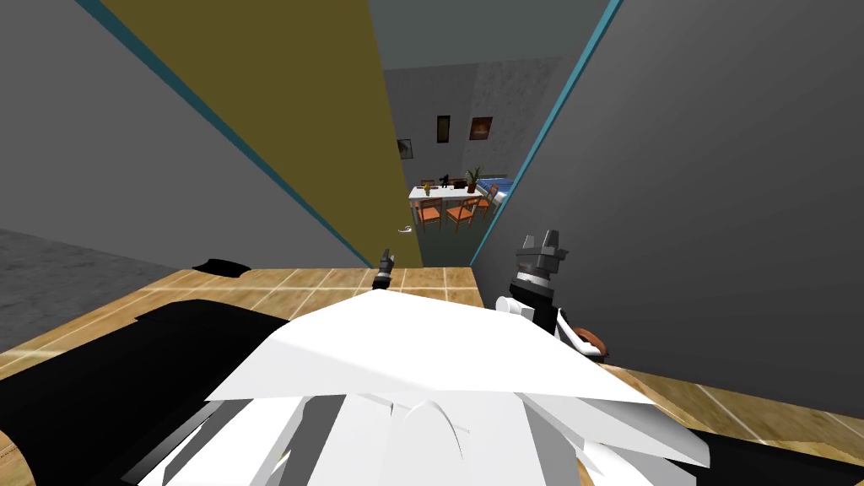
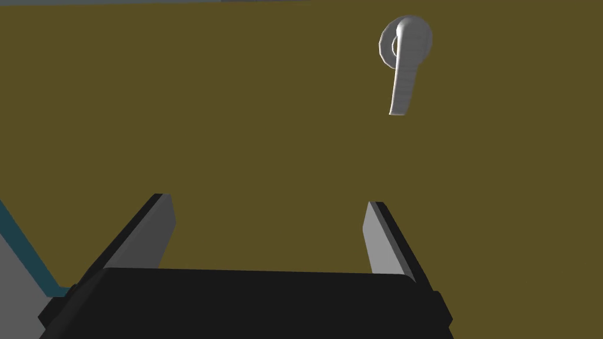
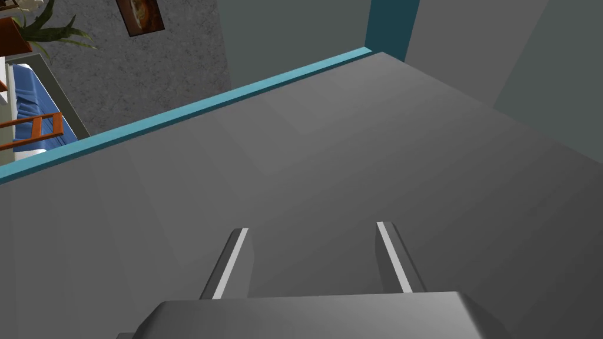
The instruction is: Pull the door open
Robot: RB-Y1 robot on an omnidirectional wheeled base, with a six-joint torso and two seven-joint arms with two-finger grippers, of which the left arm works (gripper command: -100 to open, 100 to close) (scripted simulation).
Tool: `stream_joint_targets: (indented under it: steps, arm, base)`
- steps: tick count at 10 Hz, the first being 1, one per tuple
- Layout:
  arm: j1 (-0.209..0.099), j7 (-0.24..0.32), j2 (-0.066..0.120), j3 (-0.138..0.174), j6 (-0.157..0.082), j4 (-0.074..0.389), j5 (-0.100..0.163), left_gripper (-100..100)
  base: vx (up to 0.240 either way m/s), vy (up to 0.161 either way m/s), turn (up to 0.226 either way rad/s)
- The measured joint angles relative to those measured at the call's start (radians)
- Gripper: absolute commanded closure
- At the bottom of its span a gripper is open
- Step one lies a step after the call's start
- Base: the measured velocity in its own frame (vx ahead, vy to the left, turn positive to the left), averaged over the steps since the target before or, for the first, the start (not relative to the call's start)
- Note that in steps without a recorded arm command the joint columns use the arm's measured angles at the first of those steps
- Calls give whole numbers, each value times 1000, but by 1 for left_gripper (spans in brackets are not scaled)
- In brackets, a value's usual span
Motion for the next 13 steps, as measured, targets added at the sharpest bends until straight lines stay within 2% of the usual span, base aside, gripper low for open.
stream_joint_targets:
  steps: [8,9,13]
  arm:
    - [-36,31,14,9,-14,152,21,-100]
    - [-48,35,19,11,-25,189,24,-100]
    - [-74,57,31,17,-46,295,38,-100]
  base:
    - [98,15,-40]
    - [128,32,-57]
    - [154,23,-49]
